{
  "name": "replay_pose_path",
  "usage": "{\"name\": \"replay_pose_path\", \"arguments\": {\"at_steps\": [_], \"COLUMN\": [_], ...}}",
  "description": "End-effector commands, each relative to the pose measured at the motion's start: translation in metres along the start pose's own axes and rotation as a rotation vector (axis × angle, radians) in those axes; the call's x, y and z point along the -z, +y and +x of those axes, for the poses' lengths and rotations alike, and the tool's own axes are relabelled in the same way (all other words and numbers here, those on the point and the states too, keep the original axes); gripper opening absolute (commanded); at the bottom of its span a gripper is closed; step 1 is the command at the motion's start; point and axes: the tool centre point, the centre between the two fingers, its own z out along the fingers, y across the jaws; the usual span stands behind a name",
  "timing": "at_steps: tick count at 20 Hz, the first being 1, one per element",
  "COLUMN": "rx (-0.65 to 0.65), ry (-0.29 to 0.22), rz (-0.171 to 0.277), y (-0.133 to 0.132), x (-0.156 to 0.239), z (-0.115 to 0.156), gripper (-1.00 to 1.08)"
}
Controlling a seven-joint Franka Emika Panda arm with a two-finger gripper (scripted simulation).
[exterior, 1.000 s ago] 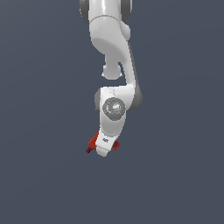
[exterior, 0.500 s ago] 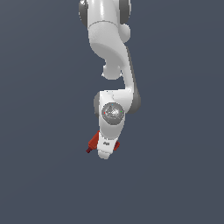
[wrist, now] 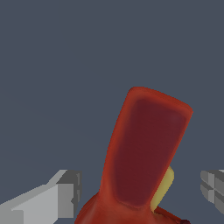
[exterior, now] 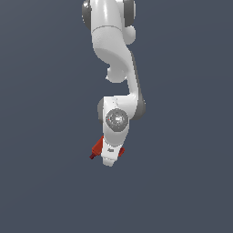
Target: Pick up the object and move it to a goal position.
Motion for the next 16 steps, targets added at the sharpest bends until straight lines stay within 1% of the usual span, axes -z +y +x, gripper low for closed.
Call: {"name": "replay_pose_path", "arguments": {"at_steps": [1, 5, 6, 16], "rx": [0.002, 0.003, 0.003, 0.003], "ry": [0.0, 0.0, 0.0, 0.0], "rz": [0.002, 0.002, 0.002, 0.0], "y": [-0.0007, -0.001, -0.001, -0.0006], "x": [-0.0118, -0.0197, -0.0197, -0.0187], "z": [-0.0002, -0.0002, -0.0002, -0.0002], "gripper": [1.08, 1.08, -1.0, -1.0]}}
